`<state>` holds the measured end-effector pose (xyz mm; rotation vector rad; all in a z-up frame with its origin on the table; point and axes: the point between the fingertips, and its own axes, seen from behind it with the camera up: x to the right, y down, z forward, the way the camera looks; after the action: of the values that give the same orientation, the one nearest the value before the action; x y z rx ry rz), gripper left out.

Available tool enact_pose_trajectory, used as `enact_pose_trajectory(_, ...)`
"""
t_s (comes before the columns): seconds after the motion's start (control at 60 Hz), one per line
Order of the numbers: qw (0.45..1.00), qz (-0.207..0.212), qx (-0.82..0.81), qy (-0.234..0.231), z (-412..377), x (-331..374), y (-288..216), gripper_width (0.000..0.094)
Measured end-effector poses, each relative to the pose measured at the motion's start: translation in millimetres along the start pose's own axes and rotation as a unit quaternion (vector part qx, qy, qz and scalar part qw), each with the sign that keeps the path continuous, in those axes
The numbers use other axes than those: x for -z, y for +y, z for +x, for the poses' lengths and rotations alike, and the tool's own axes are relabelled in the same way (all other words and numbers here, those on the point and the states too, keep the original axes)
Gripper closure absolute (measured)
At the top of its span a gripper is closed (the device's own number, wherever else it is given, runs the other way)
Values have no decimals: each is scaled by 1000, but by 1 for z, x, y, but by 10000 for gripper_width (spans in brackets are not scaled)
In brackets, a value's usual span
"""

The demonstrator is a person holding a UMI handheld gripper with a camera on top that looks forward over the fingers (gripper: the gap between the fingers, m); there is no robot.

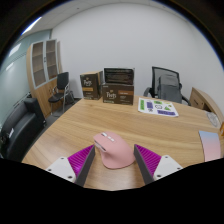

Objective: Arrange mouse

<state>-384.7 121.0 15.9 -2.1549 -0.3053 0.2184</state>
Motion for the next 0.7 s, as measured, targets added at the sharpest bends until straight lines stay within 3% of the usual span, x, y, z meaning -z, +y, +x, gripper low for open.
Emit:
enact_pose_trajectory(0.233, 1000, 0, -9, 2, 11, -38, -12, 106)
enact_pose_trajectory(0.55, 994, -4, -39, 101, 56, -72, -23, 118)
enact_pose_trajectory(0.633, 994, 2, -43, 103, 55, -76, -26, 210)
enact_pose_trajectory(0.683, 994, -1, -45, 98, 50, -80, -26, 385)
enact_pose_trajectory(0.7, 994, -2, -42, 103, 51, -80, -26, 394)
